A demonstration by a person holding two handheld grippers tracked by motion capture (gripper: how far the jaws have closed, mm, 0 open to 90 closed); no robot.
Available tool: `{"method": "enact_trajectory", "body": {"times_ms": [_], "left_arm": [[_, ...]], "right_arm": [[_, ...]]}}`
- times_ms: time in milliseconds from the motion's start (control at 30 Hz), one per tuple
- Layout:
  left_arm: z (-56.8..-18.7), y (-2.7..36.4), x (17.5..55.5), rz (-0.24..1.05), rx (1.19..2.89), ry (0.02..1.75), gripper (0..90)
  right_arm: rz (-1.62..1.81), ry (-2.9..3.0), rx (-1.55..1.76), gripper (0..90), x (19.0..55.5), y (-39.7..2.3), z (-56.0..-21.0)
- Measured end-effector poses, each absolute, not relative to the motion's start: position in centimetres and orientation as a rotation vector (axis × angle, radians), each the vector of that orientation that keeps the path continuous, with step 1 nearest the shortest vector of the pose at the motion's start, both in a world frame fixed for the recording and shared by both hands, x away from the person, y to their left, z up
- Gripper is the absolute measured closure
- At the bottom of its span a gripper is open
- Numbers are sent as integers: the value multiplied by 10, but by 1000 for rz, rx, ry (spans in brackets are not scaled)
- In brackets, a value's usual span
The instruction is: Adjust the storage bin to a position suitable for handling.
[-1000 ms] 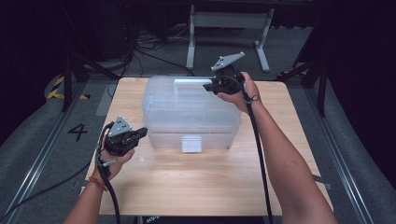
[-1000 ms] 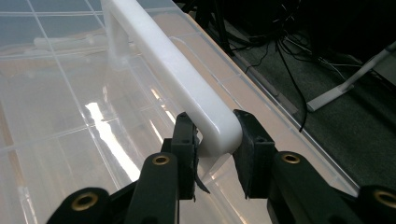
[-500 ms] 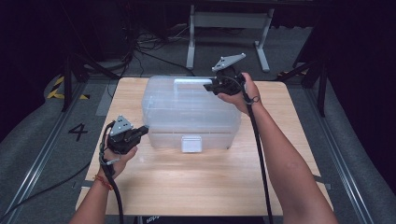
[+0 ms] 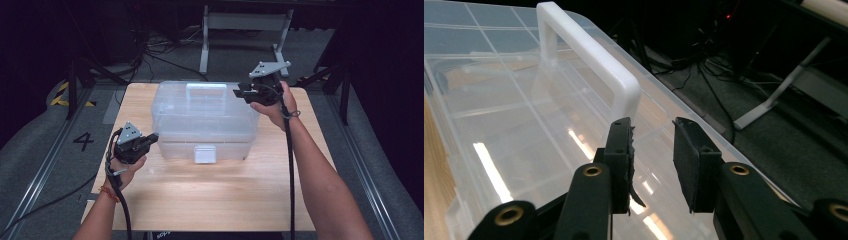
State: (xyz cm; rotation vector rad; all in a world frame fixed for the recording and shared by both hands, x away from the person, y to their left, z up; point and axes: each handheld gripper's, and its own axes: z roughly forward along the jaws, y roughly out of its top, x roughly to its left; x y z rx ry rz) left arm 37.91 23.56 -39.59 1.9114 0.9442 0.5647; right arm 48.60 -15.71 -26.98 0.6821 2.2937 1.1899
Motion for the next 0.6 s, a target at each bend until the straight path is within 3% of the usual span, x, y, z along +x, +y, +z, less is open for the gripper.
{"method": "enact_trajectory", "body": {"times_ms": [433,600], "left_arm": [[-386,235,382,581,1916,932,899],[-381,235,383,590,1920,926,899]], "right_arm": [[1238,2183,716,711,452,-220,-270],[1240,2171,723,675,443,-237,-281]]}}
